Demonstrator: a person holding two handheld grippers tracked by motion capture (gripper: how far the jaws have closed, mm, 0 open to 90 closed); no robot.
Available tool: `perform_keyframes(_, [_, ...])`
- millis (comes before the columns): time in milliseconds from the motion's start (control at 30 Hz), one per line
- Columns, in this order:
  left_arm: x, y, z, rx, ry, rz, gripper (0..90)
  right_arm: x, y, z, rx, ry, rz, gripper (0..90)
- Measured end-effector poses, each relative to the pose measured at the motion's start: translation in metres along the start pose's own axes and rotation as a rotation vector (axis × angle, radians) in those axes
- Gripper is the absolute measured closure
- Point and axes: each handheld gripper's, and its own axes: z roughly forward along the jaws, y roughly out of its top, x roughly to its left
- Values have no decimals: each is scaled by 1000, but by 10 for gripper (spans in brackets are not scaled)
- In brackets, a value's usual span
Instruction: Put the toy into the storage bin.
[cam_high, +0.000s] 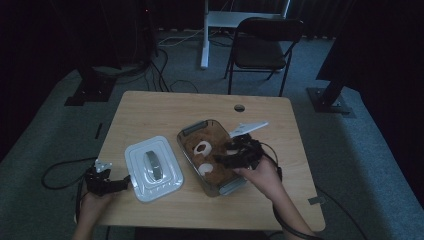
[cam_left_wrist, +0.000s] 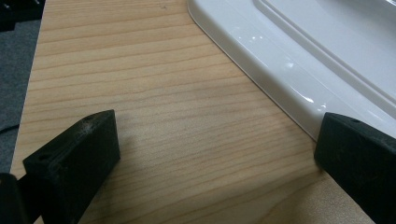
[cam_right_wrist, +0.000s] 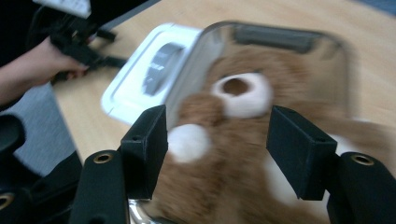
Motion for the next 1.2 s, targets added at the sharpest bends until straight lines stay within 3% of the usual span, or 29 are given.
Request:
perform_keyframes(133, [0, 0, 0, 0, 0, 0, 5, -15, -3, -19, -39, -33, 40, 400])
perform_keyframes(167, [0, 0, 0, 0, 0, 0, 5, -25, -9, -30, -54, -54, 58, 434])
perform_keyframes(200, [0, 0, 0, 1, 0, 0, 5, -28, -12, -34, -54, -55, 67, 490])
perform_keyframes(233, [0, 0, 0, 1, 0, 1, 5, -28, -12, -34, -54, -55, 67, 490])
perform_keyframes(333, [0, 0, 0, 1, 0, 0, 5, -34, -22, -42, -48, -87, 69, 690])
perform_keyframes(433, [0, 0, 0, 1, 0, 0, 5, -35, -27, -42, -41, -84, 72, 736])
perform_keyframes(700, [0, 0, 0, 1, 0, 1, 5, -41, -37, -21, 17, -73, 97, 747])
perform_keyframes(800, [0, 0, 0, -1, 0, 1, 5, -48, -41, -6, 40, -70, 120, 755])
perform_keyframes(967, [0, 0, 0, 0, 1, 0, 5, -51, -39, 15, 68, -36, 130, 772])
perform_keyframes(1200, [0, 0, 0, 0, 1, 1, 5, -61, -38, 37, 100, -27, 159, 780])
